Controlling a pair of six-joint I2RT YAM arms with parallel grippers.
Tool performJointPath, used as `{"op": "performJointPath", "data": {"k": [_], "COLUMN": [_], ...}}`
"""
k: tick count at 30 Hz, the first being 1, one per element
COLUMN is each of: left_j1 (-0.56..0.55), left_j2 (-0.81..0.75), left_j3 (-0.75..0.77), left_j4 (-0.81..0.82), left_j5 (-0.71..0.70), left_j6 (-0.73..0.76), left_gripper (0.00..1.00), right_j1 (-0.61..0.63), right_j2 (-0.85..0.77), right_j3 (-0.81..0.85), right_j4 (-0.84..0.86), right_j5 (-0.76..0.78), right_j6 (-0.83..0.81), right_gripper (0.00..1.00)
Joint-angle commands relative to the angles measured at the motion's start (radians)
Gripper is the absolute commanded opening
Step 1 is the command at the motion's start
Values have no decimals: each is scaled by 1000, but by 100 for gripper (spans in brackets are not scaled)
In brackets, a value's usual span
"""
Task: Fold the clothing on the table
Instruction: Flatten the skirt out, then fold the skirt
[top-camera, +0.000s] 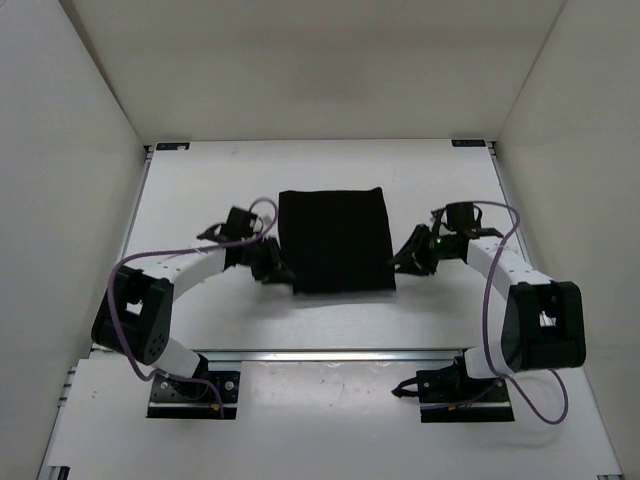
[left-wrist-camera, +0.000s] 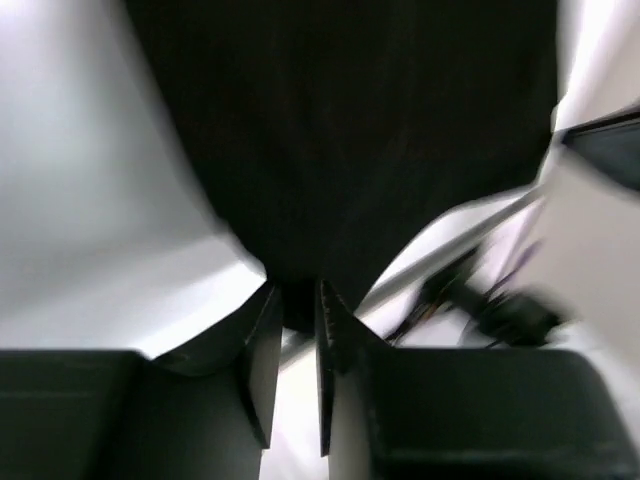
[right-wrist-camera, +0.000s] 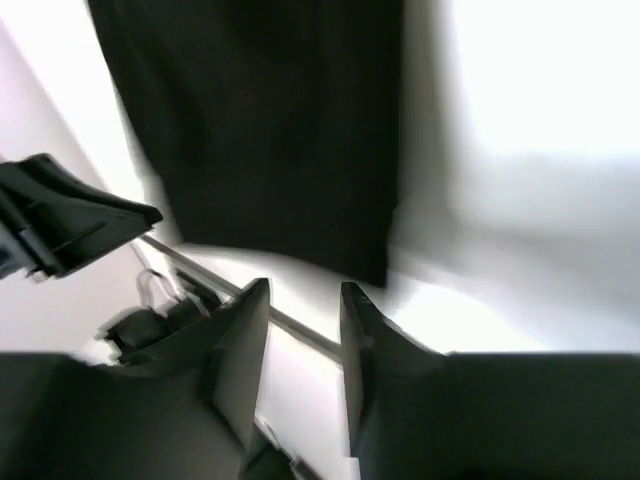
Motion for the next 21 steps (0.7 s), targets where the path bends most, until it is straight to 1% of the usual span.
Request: {"op": "performJointPath", "data": {"k": [1,2,3,4,5,6,7,10,12,14,16,17,21], "left_j1": [-4,2,-2,-7,-10,-17,-22,-42,-66,-92,-108,-109,-139], "left_j2": [-103,-119,-125,-126,-134,-143,-155,-192,-217,-229,-225,-217,-163], "left_j3": [-198,-223,-225,-223,-233,-243,-254,-317,-364,-386,-404,-400,-397], "left_j4": [141,152,133,114,102,105,111,139,148,152,171,172,189], "left_j5": [58,60,37,20,5,-8,-17,-51,-66,-106,-115,-121,-146], "left_j6": [-35,-35,-20,-1,5,-4,-7,-35,-59,-68,-76,-76,-73], "left_gripper": [36,41,48,51,51,54,56,57,56,57,57,56,58], "right_j1": [-13,-9,8,31,40,68,89,120,157,203,224,234,290], "right_j2": [-119,-137,-157,-164,-171,-165,-162,-148,-145,-142,-133,-119,-84], "right_j3": [-87,-107,-111,-124,-122,-130,-136,-153,-173,-177,-208,-214,-252], "right_j4": [-38,-44,-56,-70,-75,-84,-110,-127,-150,-171,-170,-164,-141], "right_j5": [61,78,106,133,149,185,222,278,337,412,431,436,465], "right_j6": [-37,-47,-56,-62,-68,-76,-79,-93,-88,-91,-91,-91,-79], "right_gripper": [34,40,42,41,43,47,48,48,48,47,47,45,43]}}
